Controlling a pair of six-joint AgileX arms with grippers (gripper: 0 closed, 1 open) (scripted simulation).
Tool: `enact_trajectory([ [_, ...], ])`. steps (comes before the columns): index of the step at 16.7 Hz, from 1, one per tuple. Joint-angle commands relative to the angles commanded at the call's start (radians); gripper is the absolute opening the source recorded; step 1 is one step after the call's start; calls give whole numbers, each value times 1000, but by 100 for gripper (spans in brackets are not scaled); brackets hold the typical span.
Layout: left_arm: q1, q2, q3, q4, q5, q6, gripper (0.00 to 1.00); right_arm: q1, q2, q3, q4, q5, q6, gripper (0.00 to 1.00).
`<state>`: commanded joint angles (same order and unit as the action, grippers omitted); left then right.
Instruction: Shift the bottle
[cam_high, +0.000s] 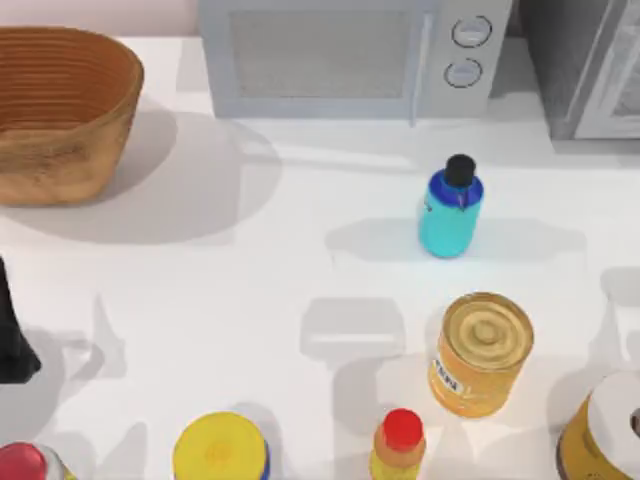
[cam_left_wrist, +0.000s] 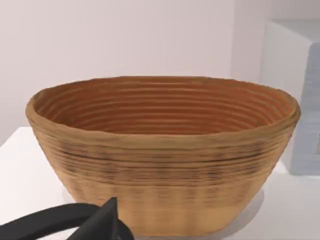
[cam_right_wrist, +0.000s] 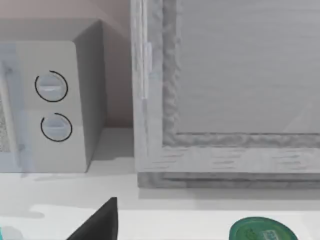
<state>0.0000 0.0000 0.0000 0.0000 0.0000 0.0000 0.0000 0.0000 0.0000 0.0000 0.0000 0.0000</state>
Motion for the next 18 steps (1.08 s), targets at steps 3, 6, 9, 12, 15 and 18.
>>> enact_trajectory([
  [3, -5, 10, 5, 5, 0, 0, 100, 0, 0, 0, 0, 0, 0, 100],
  [6, -52, 104, 55, 50, 4, 2, 100, 0, 0, 0, 0, 0, 0, 100],
  [9, -135, 294, 145, 129, 10, 6, 100, 0, 0, 0, 0, 0, 0, 100],
  [12, -241, 560, 260, 231, 17, 10, 100, 0, 0, 0, 0, 0, 0, 100],
  [15, -359, 867, 388, 345, 24, 15, 100, 0, 0, 0, 0, 0, 0, 100],
  [18, -477, 1186, 519, 460, 32, 20, 100, 0, 0, 0, 0, 0, 0, 100],
])
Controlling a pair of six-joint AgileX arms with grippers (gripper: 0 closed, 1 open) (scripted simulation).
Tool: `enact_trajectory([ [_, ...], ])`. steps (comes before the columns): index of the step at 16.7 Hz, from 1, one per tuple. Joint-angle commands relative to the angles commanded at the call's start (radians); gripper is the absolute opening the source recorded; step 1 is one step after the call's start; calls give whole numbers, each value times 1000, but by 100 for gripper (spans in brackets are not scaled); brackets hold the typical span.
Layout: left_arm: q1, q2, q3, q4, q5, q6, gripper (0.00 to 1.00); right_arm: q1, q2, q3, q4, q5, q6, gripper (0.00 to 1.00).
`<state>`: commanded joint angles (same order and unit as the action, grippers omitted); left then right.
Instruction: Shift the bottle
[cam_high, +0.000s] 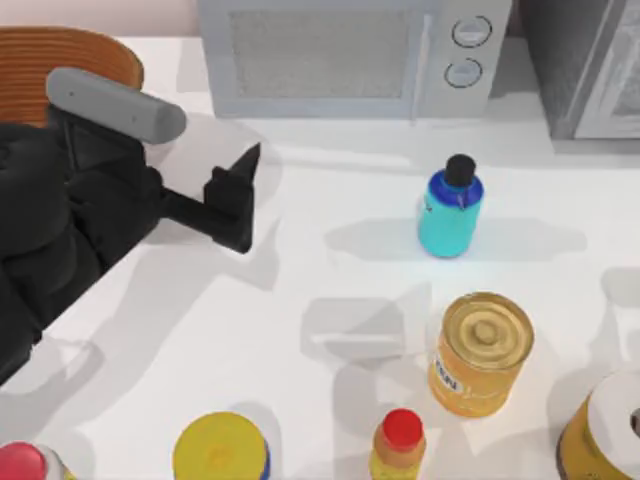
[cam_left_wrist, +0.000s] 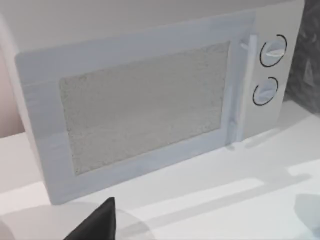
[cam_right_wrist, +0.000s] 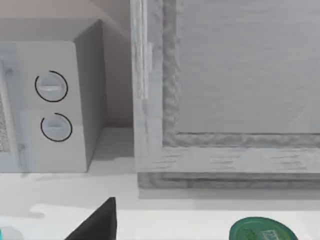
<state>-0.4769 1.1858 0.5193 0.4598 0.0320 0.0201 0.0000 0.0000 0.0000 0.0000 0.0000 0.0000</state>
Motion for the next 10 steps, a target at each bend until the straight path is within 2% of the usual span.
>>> enact_trajectory([
  [6, -194, 545, 219, 191, 12, 8, 100, 0, 0, 0, 0, 0, 0, 100],
  [10, -272, 740, 295, 261, 19, 11, 100, 0, 0, 0, 0, 0, 0, 100],
])
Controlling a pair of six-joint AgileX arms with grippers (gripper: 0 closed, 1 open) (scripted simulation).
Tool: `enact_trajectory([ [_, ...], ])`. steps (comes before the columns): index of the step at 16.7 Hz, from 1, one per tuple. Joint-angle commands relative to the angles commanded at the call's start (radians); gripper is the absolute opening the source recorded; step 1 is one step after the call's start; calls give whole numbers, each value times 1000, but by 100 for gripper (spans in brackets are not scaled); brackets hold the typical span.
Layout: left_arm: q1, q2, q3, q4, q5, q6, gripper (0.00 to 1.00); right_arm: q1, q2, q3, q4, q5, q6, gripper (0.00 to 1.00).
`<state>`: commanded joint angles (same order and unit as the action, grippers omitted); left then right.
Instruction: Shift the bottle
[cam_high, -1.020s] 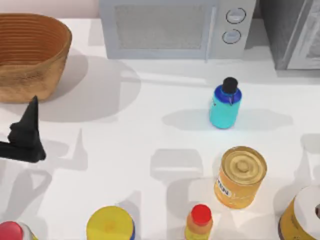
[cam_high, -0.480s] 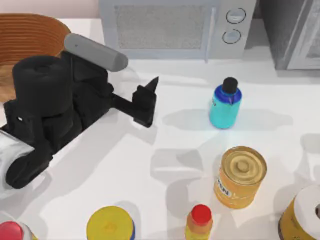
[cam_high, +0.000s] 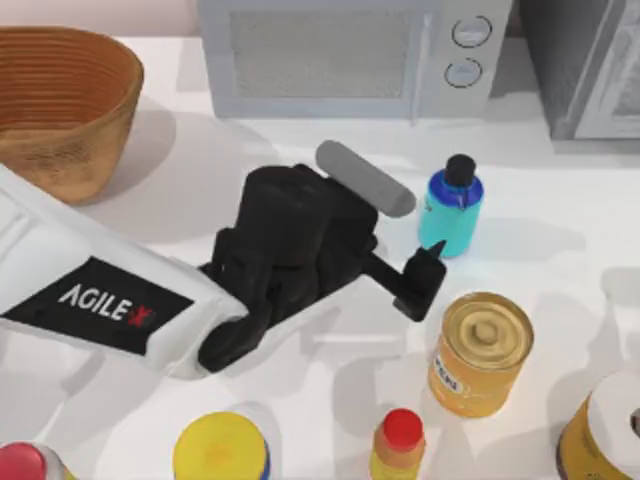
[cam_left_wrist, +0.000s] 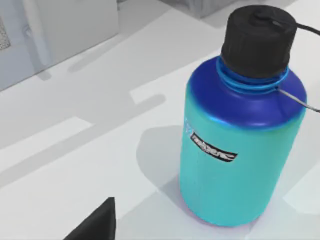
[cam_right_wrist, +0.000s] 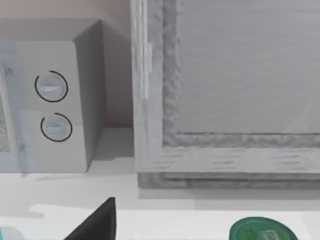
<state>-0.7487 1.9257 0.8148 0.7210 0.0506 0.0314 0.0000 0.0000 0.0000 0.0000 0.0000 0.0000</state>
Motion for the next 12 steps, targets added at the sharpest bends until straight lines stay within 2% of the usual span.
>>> enact_trajectory([
  [8, -9, 32, 9, 11, 4, 2, 100, 0, 0, 0, 0, 0, 0, 100],
  [12, 46, 107, 114, -5, 48, 20, 100, 0, 0, 0, 0, 0, 0, 100],
])
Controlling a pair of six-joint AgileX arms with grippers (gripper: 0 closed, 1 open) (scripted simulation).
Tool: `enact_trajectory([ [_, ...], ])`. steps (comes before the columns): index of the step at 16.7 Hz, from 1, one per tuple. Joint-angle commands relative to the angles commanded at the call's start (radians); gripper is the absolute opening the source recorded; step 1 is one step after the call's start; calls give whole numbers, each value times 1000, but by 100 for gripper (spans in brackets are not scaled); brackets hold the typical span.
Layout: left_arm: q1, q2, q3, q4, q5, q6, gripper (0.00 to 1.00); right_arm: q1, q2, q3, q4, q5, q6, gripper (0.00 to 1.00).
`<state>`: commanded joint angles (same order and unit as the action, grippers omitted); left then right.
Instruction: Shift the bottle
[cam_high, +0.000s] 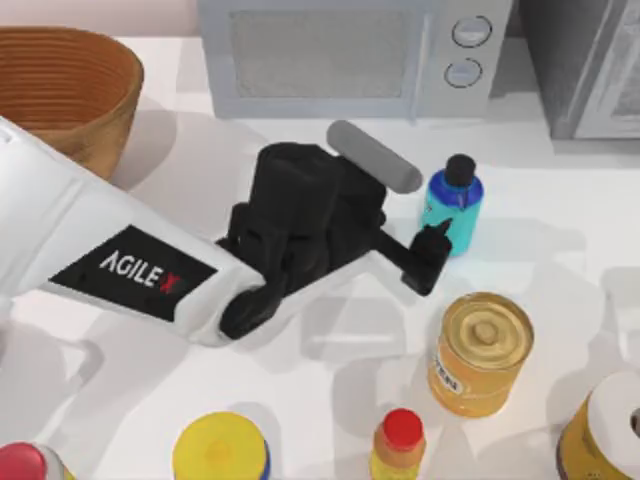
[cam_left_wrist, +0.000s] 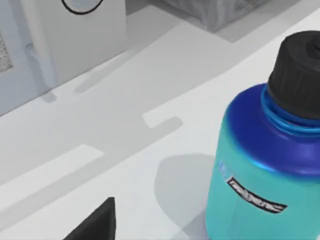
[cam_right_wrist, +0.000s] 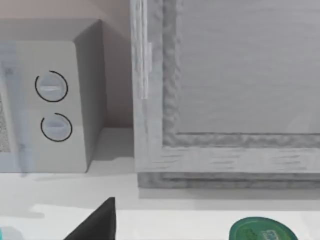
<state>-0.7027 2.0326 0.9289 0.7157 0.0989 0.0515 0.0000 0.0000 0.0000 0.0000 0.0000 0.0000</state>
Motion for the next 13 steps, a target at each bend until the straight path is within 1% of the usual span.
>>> enact_trajectory([
  [3, -5, 125, 130, -15, -8, -3, 100, 0, 0, 0, 0, 0, 0, 100],
  [7, -60, 245, 276, -37, -47, -22, 100, 0, 0, 0, 0, 0, 0, 100],
  [10, -75, 282, 322, -50, -53, -25, 100, 0, 0, 0, 0, 0, 0, 100],
  [13, -75, 284, 323, -51, -53, -25, 100, 0, 0, 0, 0, 0, 0, 100],
])
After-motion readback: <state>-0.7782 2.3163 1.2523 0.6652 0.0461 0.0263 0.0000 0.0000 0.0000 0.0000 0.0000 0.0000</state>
